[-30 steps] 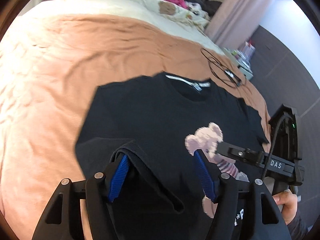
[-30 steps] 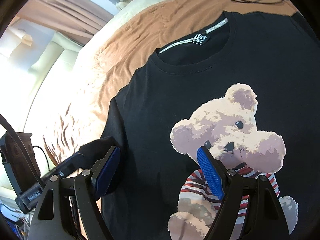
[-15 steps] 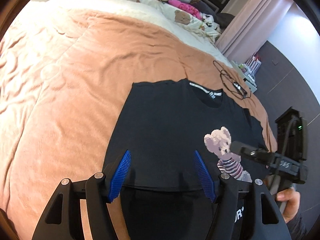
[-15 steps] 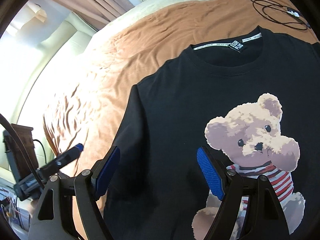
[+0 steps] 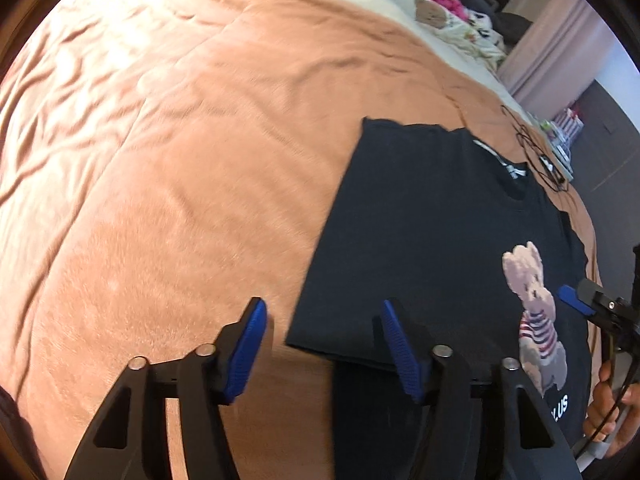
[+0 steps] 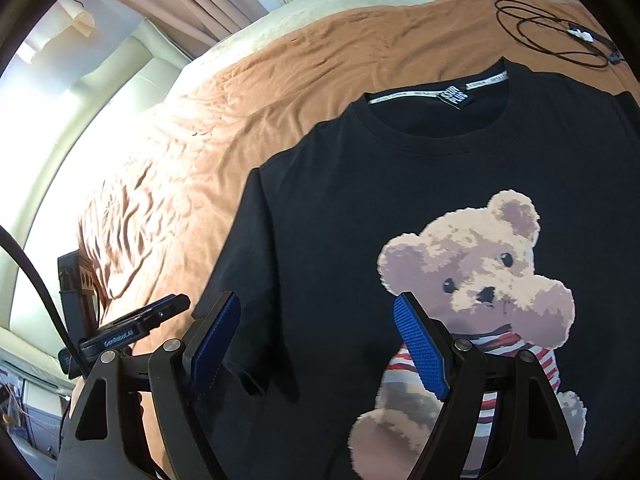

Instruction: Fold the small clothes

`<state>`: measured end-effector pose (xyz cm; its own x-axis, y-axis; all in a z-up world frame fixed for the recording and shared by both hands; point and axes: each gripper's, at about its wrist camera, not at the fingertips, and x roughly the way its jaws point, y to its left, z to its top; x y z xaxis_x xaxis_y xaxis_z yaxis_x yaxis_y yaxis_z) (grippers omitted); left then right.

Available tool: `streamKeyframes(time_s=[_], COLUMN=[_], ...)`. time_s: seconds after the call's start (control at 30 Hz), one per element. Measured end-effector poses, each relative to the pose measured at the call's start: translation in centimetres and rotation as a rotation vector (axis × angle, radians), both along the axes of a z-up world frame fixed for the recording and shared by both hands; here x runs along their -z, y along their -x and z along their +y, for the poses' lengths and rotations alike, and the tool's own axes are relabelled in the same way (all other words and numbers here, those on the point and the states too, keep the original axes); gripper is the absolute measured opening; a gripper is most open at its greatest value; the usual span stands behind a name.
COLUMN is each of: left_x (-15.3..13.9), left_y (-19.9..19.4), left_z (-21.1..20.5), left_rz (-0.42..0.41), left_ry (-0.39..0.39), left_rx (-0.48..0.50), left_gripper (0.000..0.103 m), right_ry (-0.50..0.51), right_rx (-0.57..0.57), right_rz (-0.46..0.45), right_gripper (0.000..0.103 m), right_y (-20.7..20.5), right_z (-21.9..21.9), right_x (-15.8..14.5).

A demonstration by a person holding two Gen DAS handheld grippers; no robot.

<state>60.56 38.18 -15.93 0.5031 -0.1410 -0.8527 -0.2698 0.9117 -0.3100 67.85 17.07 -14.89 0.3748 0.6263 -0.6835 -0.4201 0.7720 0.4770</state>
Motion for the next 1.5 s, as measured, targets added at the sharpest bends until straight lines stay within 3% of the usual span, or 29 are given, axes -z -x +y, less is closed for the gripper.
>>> streamKeyframes(time_s=[0.17, 0.2, 0.27, 0.33, 0.57, 0.9, 1.17, 1.33, 1.37, 1.43, 1.5], left_x=[2.3, 2.4, 2.3, 1.7, -3.0, -7.5, -8.2, -7.6, -7.5, -7.2, -7.1], left_y=[-0.3, -0.4, -0.8, -1.2, -2.9, -6.7, -10.0, -11.5, -11.6, -11.7, -11.4], left_z=[-0.1, -0.4, -0.7, -0.7, -3.0, -8.3, -12.1, -14.1, -14.6, -15.3, -15.5], left_rz=[0.029, 0.028, 0.041, 0.044, -0.028, -0.128, -0.138, -0.141, -0.142, -0.132, -0.137], left_ry=[0.039, 0.023, 0.003, 0.0, -0.051, -0.092, -0.118, -0.085, -0.068, -0.061, -0.088], left_rx=[-0.011, -0.009, -0.005, -0.006, 0.047, 0.15, 0.205, 0.26, 0.28, 0.314, 0.308], left_gripper=[0.04, 0.035, 0.009, 0.004, 0.004, 0.004, 0.004, 0.004, 0.006, 0.032, 0.047], right_ry=[0.002, -0.002, -0.005, -0.012, -0.037, -0.065, -0.074, -0.073, -0.072, -0.073, -0.068], right_rx=[0.012, 0.012, 0.012, 0.01, 0.014, 0.044, 0.054, 0.047, 0.047, 0.05, 0.06], right_rz=[0.006, 0.01, 0.016, 0.019, 0.024, 0.0, 0.008, 0.022, 0.027, 0.03, 0.029], right_gripper=[0.078, 0.078, 0.078, 0.078, 0.078, 0.078, 0.08, 0.08, 0.08, 0.08, 0.08], right_y=[-0.6, -0.7, -0.9, -1.0, -1.7, -2.9, -3.8, -4.4, -4.6, -4.7, -4.8], right_z=[-1.1, -1.2, -1.5, -1.8, -3.5, -7.3, -9.3, -9.8, -9.8, -9.9, -10.0], right_x=[0.9, 1.1, 1.4, 1.5, 1.7, 0.3, 0.7, 1.5, 1.7, 1.8, 1.8])
